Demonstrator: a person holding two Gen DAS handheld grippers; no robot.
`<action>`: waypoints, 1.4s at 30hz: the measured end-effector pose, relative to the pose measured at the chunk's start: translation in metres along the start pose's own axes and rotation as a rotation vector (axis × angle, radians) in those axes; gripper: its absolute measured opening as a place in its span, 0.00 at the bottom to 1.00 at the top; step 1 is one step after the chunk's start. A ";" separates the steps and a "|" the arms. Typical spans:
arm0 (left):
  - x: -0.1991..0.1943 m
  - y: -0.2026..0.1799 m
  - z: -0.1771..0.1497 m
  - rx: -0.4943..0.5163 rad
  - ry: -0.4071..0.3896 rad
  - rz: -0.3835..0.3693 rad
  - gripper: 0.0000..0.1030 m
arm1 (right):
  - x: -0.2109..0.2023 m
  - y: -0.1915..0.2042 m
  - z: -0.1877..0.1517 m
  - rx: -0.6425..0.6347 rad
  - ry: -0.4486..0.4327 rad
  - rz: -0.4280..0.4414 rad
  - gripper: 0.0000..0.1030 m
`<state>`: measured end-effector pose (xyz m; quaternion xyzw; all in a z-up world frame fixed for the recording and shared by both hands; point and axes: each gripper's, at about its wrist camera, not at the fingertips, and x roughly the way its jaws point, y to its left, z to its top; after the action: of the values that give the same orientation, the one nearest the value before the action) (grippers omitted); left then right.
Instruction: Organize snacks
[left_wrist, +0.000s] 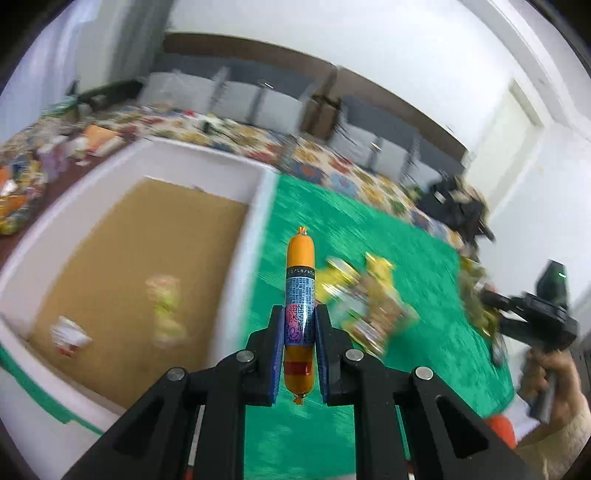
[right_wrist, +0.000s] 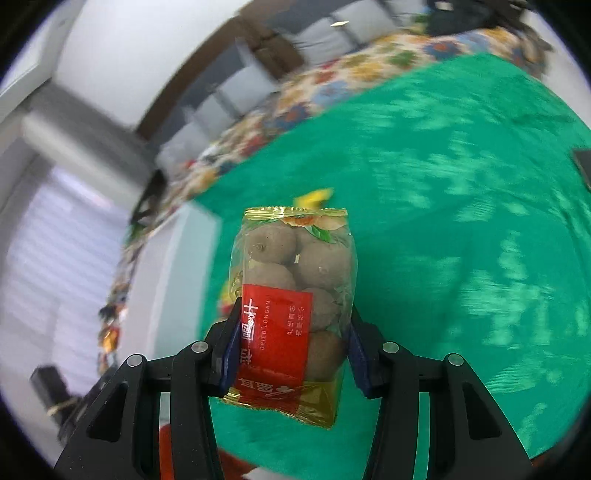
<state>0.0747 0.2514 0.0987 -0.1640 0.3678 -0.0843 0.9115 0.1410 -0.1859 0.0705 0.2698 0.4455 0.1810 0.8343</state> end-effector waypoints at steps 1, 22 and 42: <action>-0.007 0.017 0.008 -0.012 -0.021 0.039 0.14 | 0.008 0.022 0.000 -0.026 0.014 0.037 0.50; 0.014 0.153 -0.018 -0.058 0.054 0.442 0.81 | 0.185 0.280 -0.101 -0.470 0.219 0.164 0.65; 0.127 -0.108 -0.088 0.230 0.237 0.109 0.93 | 0.030 -0.101 -0.115 -0.356 -0.126 -0.600 0.69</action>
<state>0.1009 0.0950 -0.0032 -0.0274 0.4689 -0.0948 0.8777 0.0667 -0.2162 -0.0636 -0.0118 0.4142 -0.0142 0.9100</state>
